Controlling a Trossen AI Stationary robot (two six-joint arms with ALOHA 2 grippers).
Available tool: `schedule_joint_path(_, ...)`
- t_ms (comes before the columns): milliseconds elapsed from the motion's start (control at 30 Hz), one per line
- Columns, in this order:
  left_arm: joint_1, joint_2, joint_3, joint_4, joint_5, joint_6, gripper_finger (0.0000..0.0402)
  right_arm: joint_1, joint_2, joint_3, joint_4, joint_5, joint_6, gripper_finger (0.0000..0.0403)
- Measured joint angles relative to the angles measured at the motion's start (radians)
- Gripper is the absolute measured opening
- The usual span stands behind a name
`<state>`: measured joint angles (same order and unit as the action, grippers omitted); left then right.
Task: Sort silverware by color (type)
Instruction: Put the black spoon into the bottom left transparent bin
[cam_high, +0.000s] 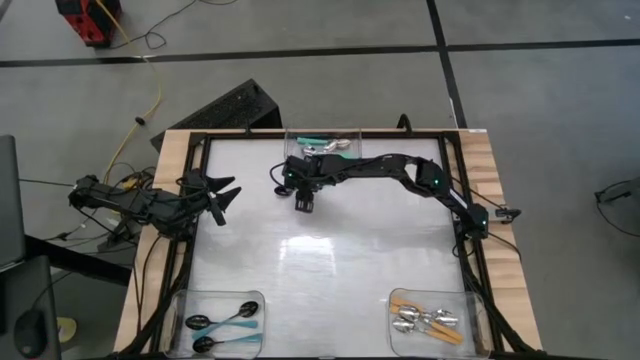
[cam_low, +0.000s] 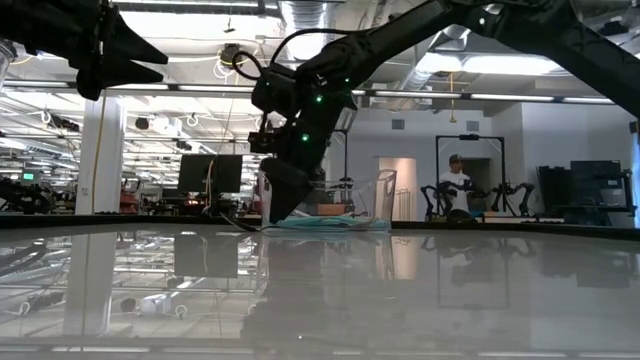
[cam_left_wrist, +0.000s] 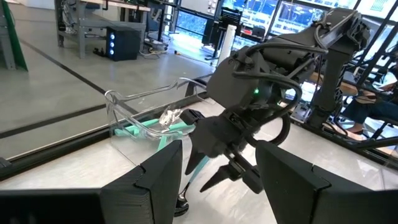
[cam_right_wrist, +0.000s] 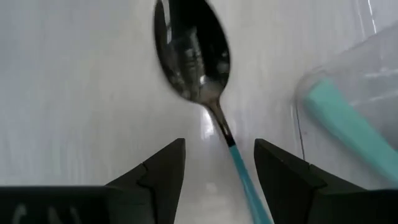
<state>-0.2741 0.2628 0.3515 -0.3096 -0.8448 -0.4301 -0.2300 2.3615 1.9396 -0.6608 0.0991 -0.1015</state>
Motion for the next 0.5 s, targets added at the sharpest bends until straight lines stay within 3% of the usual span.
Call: schedule_joint_path(500, 0.0, 0.0, 0.0, 0.0, 0.0, 0.0, 0.019, 0.015, 0.0, 0.0, 0.077, 0.044, 0.176, 0.0218)
